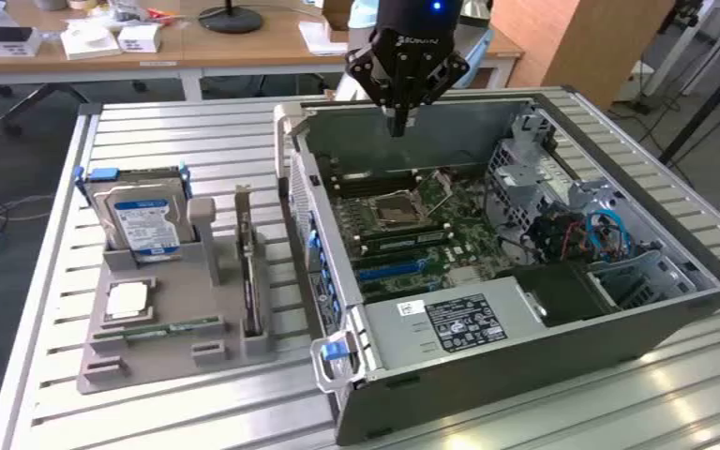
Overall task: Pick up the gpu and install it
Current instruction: 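Reach for the gpu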
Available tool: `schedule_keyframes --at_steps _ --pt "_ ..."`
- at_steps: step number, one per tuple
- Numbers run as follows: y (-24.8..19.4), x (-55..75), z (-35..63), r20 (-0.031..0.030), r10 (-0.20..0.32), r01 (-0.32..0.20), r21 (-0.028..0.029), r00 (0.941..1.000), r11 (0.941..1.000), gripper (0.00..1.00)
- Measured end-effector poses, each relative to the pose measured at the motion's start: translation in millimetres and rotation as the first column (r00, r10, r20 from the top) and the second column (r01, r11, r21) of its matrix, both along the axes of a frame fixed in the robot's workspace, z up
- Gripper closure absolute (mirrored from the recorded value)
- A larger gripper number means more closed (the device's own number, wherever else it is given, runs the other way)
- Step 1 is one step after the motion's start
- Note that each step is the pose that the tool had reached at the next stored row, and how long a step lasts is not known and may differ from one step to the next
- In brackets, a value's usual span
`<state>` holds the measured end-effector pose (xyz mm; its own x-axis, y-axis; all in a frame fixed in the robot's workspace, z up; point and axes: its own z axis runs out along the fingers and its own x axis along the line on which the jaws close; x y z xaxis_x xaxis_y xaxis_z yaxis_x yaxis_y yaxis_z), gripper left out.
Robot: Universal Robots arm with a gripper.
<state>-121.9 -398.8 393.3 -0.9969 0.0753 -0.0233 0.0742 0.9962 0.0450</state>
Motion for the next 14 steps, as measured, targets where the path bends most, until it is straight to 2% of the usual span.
schedule_keyframes --at_steps 14 --pt "0.0 -0.6 -0.1 0.0002 0.0 0.0 0.0002 1.0 1.0 0.9"
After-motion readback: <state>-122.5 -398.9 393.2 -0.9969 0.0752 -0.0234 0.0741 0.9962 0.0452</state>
